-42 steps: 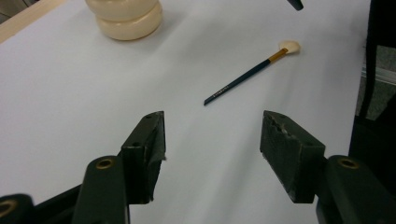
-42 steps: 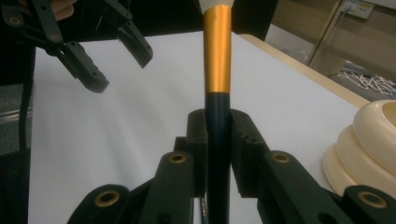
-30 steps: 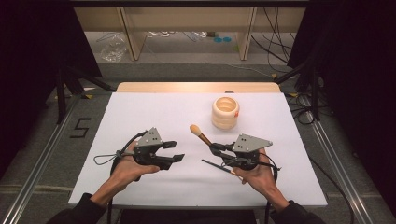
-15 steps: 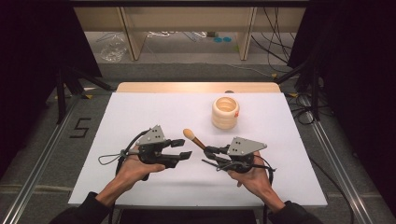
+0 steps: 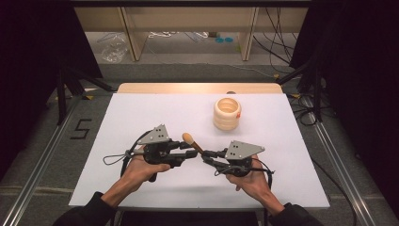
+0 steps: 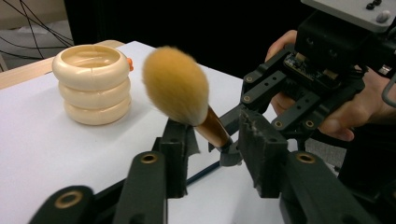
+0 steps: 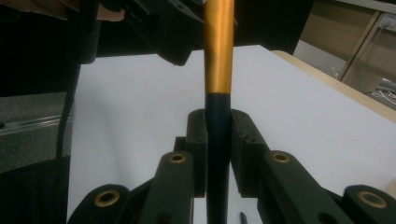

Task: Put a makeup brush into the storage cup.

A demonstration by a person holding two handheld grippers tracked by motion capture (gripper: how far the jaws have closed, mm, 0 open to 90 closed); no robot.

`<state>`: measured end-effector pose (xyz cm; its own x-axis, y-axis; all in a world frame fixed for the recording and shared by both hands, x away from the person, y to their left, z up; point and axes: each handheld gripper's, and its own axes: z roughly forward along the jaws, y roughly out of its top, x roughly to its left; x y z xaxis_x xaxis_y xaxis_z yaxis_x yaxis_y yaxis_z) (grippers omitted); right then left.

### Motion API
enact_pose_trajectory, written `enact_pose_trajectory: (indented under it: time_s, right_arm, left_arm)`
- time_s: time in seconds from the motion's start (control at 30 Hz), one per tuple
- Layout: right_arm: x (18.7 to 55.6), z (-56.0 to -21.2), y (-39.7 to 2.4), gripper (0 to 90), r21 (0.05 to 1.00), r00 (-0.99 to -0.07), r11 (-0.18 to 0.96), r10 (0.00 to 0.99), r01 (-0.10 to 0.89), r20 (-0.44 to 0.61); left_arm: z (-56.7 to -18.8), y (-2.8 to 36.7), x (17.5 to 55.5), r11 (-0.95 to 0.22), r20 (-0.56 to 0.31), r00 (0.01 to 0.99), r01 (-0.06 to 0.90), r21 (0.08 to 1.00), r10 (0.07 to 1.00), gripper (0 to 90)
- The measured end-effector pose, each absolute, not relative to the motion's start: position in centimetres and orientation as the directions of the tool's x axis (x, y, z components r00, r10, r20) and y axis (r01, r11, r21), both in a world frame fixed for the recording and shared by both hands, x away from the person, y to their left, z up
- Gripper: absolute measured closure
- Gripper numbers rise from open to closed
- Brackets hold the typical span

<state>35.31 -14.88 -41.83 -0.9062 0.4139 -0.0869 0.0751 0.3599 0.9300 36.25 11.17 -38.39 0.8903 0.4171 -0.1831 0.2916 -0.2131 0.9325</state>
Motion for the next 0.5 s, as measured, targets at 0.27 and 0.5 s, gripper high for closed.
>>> enact_pose_trajectory:
  time_s: [0.27, 0.5]
  right_arm:
    - [35.2, -41.92, -14.56, 79.7, 0.926, -0.908, 0.368, 0.411, 0.082, -0.083]
    - [35.18, -41.95, -14.39, 79.8, 0.93, -0.908, 0.36, 0.41, 0.077, -0.083]
  left_arm:
    - [-38.41, 11.0, 36.35, -0.169, -0.226, 0.884, 0.317, 0.933, 0.408, 75.6]
    - [-38.32, 10.85, 36.35, -0.168, -0.219, 0.896, 0.302, 0.938, 0.385, 77.8]
